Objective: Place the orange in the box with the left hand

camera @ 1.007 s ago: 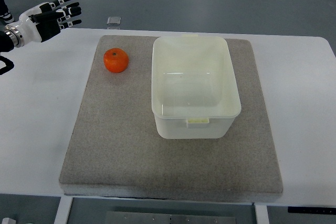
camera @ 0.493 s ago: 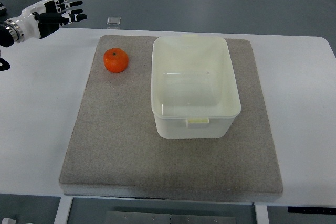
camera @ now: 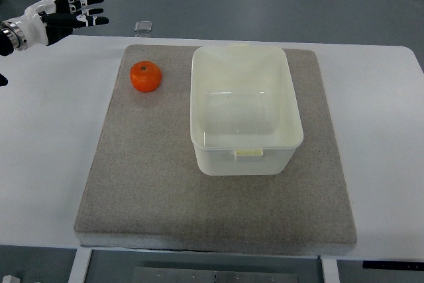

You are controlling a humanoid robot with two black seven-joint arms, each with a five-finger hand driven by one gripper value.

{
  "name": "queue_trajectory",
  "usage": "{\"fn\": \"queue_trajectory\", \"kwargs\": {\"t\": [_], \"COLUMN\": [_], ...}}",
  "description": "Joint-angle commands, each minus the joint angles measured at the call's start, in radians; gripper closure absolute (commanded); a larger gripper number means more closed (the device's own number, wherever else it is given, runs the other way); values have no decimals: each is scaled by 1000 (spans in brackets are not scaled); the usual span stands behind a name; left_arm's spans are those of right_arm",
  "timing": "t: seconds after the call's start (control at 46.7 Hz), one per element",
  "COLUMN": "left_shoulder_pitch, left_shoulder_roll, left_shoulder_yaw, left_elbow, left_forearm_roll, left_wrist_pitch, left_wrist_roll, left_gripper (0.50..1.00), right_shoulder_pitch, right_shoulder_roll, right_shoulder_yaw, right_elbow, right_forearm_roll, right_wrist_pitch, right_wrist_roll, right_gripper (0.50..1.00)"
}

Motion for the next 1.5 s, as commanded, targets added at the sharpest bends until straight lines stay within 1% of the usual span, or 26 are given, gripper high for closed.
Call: {"fn": "queue_trajectory", "kwargs": {"t": [0.0,0.257,0.45,0.664,0.771,0.9,1.007,1.136,1.243,1.479], "left_shoulder_pitch": [0,-1,-3,-8,-14,-18,-21,-18,-20,-38], "left_shoulder_roll": [7,5,5,10,20,34,40,42,40,39], "left_shoulder_yaw": [1,1,2,2,10,80,131,165,166,191], "left_elbow": [-10,-11,-18,-97,-152,-211,-243,-265,-263,-265], "left_forearm_roll": [0,29,141,336,397,478,526,615,676,770], "left_wrist_pitch": [0,0,0,0,0,0,80,141,163,168], "left_wrist_roll": [0,-6,-81,-135,-138,-140,-144,-176,-193,-193], "left_gripper": [516,516,516,516,516,516,516,516,516,519], "right_shoulder_pitch": [1,1,1,1,1,1,1,1,1,1], "right_shoulder_roll": [0,0,0,0,0,0,0,0,0,0], "right_shoulder_yaw": [0,0,0,0,0,0,0,0,0,0], "right_elbow": [0,0,0,0,0,0,0,0,0,0], "right_forearm_roll": [0,0,0,0,0,0,0,0,0,0], "right_wrist_pitch": [0,0,0,0,0,0,0,0,0,0], "right_wrist_roll": [0,0,0,0,0,0,0,0,0,0], "right_gripper": [568,568,568,568,568,568,568,568,568,568]}}
